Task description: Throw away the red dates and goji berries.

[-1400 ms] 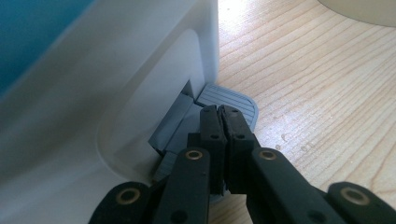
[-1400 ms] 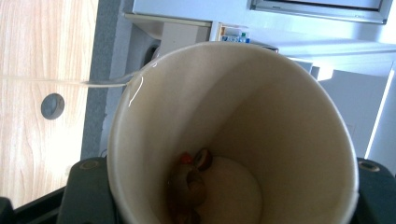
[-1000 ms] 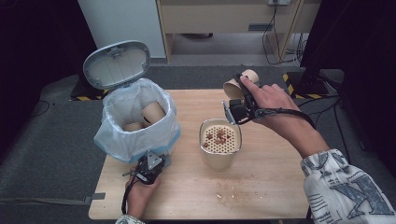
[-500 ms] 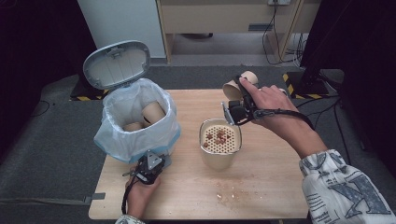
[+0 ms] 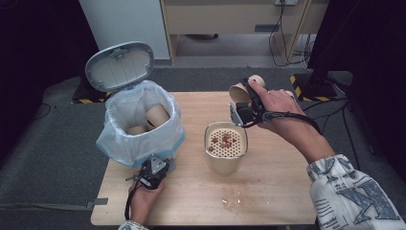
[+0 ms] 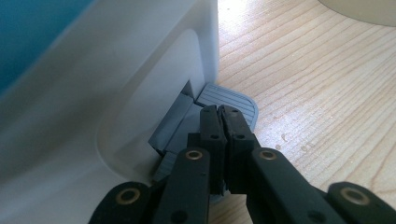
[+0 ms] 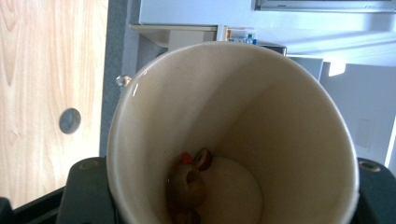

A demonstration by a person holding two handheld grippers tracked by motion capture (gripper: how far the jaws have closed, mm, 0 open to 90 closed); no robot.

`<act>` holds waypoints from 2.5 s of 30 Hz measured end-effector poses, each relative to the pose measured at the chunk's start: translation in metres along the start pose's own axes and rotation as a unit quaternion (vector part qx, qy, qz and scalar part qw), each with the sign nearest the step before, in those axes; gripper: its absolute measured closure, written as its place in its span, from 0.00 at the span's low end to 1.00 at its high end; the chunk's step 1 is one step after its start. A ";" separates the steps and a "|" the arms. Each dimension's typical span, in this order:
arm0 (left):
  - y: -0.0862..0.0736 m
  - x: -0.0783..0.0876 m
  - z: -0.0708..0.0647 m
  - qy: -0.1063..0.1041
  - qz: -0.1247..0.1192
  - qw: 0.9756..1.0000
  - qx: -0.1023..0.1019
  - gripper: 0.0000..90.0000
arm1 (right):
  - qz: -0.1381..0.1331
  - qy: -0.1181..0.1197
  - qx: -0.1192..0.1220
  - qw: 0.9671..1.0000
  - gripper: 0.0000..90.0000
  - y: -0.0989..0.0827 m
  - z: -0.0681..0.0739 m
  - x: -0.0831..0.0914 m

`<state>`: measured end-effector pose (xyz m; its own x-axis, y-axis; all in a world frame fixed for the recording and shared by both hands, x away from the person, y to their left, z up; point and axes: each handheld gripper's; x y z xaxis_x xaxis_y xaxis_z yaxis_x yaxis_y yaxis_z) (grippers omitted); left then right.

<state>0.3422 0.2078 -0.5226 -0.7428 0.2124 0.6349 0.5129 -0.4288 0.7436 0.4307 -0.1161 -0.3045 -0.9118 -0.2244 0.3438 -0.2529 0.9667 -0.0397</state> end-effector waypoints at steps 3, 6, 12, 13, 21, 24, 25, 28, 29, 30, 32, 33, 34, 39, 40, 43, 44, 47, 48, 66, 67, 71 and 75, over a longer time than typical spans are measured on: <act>0.000 0.000 0.000 0.000 0.000 1.000 0.000 0.97 | 0.000 0.004 -0.009 1.000 0.37 -0.002 0.001 -0.002; 0.000 0.000 0.000 0.000 0.000 1.000 0.000 0.97 | 0.000 0.010 -0.026 1.000 0.37 -0.006 0.001 -0.004; 0.000 0.000 0.000 0.000 0.000 1.000 -0.001 0.97 | -0.017 0.028 -0.075 0.997 0.37 -0.012 0.002 -0.006; 0.000 0.000 0.000 0.000 0.000 1.000 -0.001 0.97 | -0.019 0.032 -0.081 0.996 0.37 -0.013 0.002 -0.006; 0.000 0.000 0.000 0.001 -0.001 1.000 -0.001 0.97 | -0.039 0.059 -0.155 0.985 0.37 -0.024 0.004 -0.007; 0.000 0.000 0.000 0.000 -0.001 1.000 -0.001 0.97 | -0.045 0.063 -0.177 0.981 0.37 -0.029 0.003 -0.007; 0.000 0.000 0.000 0.001 -0.001 1.000 0.000 0.97 | -0.046 0.065 -0.190 0.979 0.37 -0.033 0.003 -0.007; 0.000 0.000 0.000 0.001 0.000 1.000 -0.001 0.97 | -0.043 0.065 -0.197 0.977 0.37 -0.038 0.003 -0.007; 0.000 0.000 0.000 0.001 0.000 1.000 -0.001 0.97 | -0.042 0.065 -0.199 0.977 0.37 -0.040 0.003 -0.007; 0.000 0.000 0.000 0.001 -0.001 1.000 -0.001 0.97 | -0.042 0.065 -0.203 0.976 0.37 -0.041 0.003 -0.007; 0.000 0.000 0.000 0.001 -0.001 1.000 -0.001 0.97 | -0.044 0.065 -0.215 0.973 0.37 -0.045 0.002 -0.006; 0.000 0.000 0.000 0.001 -0.001 1.000 -0.001 0.97 | -0.043 0.065 -0.220 0.972 0.37 -0.047 0.002 -0.006; 0.000 0.000 0.000 0.001 -0.001 1.000 -0.001 0.97 | -0.045 0.067 -0.227 0.971 0.37 -0.049 0.001 -0.006; 0.000 0.000 0.000 0.001 -0.001 1.000 -0.001 0.97 | -0.054 0.076 -0.263 0.960 0.37 -0.059 -0.001 -0.007; 0.000 0.000 0.000 0.001 -0.001 1.000 -0.001 0.97 | -0.055 0.078 -0.271 0.958 0.37 -0.061 -0.001 -0.007; 0.000 0.000 0.000 0.001 -0.001 1.000 -0.001 0.97 | -0.060 0.080 -0.294 0.950 0.37 -0.066 -0.002 -0.007; 0.000 0.000 0.000 0.001 -0.001 1.000 -0.001 0.97 | -0.060 0.081 -0.300 0.948 0.37 -0.068 -0.003 -0.007; 0.000 0.000 0.000 0.001 -0.001 1.000 -0.001 0.97 | -0.064 0.084 -0.319 0.942 0.36 -0.073 -0.003 -0.006; 0.000 0.000 0.000 0.001 -0.001 1.000 -0.001 0.97 | -0.064 0.084 -0.319 0.942 0.36 -0.073 -0.003 -0.006; 0.000 0.000 0.000 0.001 -0.001 1.000 -0.001 0.97 | -0.083 0.105 -0.416 0.899 0.36 -0.095 -0.010 -0.005; 0.000 0.000 0.000 0.001 0.000 1.000 -0.001 0.97 | -0.085 0.106 -0.420 0.897 0.36 -0.097 -0.011 -0.005; 0.000 0.000 0.000 0.001 -0.001 1.000 -0.001 0.97 | -0.089 0.109 -0.435 0.889 0.36 -0.099 -0.012 -0.004; 0.000 0.000 0.000 0.001 0.000 1.000 -0.002 0.97 | -0.101 0.118 -0.450 0.879 0.36 -0.102 -0.014 -0.003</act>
<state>0.3421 0.2075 -0.5226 -0.7440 0.2108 0.6340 0.5111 -0.4315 0.7433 0.4635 -0.2125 -0.2879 -0.7579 -0.4741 0.4481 0.0528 0.6400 0.7665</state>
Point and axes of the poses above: each handheld gripper's, and its own axes: x roughly backward along the jaws, y roughly out of its top, z roughly to its left, and after that the axes turned 6 degrees about y, right-handed
